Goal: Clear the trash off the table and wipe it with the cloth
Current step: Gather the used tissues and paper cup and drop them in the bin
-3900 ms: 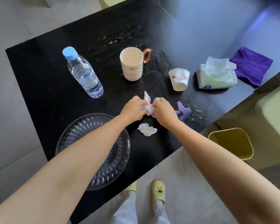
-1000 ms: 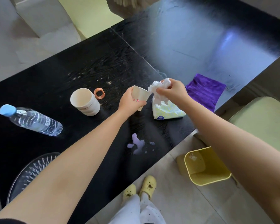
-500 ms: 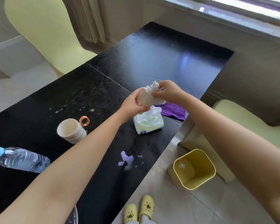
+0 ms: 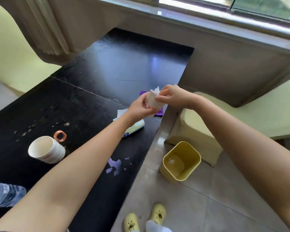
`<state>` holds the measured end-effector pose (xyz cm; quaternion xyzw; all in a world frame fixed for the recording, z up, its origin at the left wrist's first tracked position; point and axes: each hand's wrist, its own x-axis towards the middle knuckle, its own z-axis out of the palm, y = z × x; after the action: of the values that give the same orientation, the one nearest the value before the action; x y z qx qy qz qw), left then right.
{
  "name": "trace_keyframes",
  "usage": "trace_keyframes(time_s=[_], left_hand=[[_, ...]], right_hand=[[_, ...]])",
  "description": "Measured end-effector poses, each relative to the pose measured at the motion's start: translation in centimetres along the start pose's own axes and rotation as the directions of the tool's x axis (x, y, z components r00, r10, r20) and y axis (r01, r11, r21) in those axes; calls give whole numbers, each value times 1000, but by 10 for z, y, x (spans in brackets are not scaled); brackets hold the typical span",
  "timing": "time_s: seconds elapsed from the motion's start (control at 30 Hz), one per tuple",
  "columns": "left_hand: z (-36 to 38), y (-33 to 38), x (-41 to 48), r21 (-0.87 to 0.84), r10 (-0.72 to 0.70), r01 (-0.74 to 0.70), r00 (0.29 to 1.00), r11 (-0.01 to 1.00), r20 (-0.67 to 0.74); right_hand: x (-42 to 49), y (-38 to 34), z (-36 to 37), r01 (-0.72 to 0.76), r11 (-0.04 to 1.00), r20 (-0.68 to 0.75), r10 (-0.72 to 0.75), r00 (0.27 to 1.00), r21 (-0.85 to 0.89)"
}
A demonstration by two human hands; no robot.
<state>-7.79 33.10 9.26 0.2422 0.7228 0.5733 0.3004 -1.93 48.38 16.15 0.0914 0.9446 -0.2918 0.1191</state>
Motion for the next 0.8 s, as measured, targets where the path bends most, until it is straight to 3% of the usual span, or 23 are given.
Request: trace_keyframes(time_s=[0.33,0.47,0.53,0.6,0.67,0.8], left_hand=[[65,-46,25,112,-33,35,999,993,-21],[81,-87,42,188,-75,76,997,979,-9],[85,-116,52,333,-68,80,997,939,-48],[87,-144,62,559,-41,44,999,828,-19],[89,-170,71,772,-43,26,999,636,2],[96,-207,76,924,3,47,999,380,-52]], right_hand=[[-2,78,42,-19,992,-137,36,990,125],[15,135,81,-95,973,-190,136,972,212],[22,167,104,-176,960,-222,224,949,216],[25,194,124,-250,949,-234,292,927,195],[24,219,148,-303,943,-240,329,913,141],[25,264,205,-363,931,-227,361,905,36]])
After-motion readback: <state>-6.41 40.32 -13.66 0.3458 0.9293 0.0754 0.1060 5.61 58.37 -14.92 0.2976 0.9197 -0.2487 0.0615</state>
